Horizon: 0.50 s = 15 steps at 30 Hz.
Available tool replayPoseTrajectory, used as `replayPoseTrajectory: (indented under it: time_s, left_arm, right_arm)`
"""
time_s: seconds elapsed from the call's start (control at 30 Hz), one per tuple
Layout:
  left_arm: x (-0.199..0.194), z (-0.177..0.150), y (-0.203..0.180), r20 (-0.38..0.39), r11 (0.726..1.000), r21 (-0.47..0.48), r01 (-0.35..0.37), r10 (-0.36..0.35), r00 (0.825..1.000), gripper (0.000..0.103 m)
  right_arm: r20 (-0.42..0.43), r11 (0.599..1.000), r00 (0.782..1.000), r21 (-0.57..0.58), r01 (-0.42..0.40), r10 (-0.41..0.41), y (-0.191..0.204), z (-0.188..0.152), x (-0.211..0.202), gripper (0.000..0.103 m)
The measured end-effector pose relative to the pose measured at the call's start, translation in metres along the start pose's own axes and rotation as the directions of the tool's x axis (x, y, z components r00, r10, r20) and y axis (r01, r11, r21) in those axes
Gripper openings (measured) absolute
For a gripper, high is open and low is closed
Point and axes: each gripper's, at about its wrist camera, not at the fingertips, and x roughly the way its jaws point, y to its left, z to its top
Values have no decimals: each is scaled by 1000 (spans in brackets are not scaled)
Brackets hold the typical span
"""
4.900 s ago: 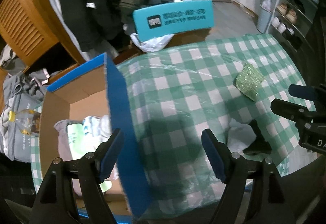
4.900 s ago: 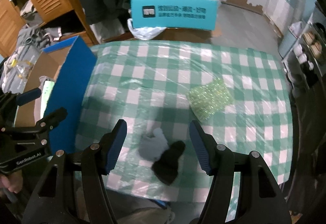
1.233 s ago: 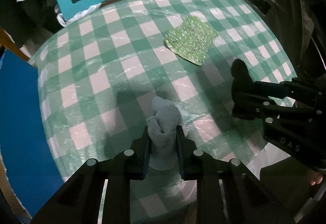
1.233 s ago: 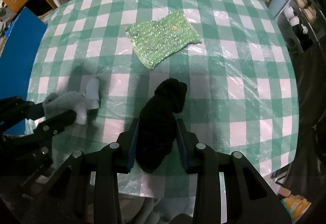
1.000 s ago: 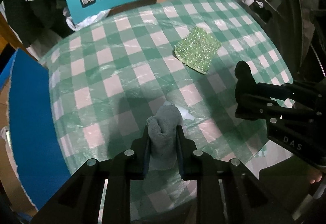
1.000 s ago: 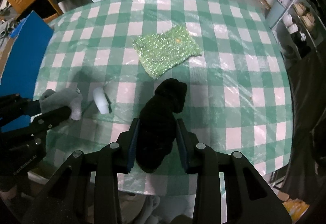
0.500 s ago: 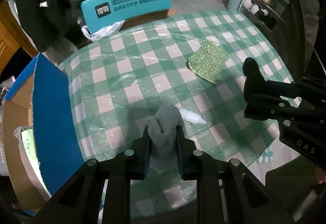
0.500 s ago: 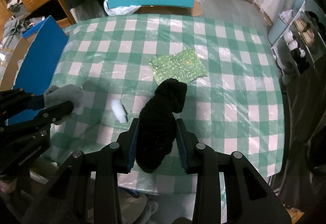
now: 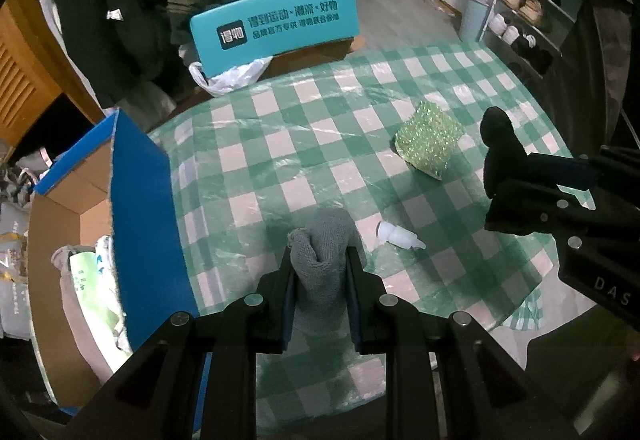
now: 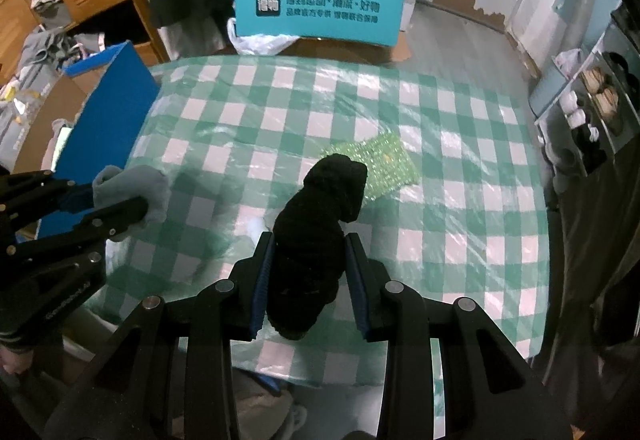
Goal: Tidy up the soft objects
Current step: 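Lift and carry the black sock and grey sock over the cardboard box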
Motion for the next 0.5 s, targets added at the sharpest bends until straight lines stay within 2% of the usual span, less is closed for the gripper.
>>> replayPoseTrajectory:
  time_s: [0.5]
  left_arm:
    - [-35, -3, 38, 68, 998, -58, -39, 43, 997, 22]
  right_arm:
    - [56, 996, 998, -77, -36, 40, 42, 25, -20, 33]
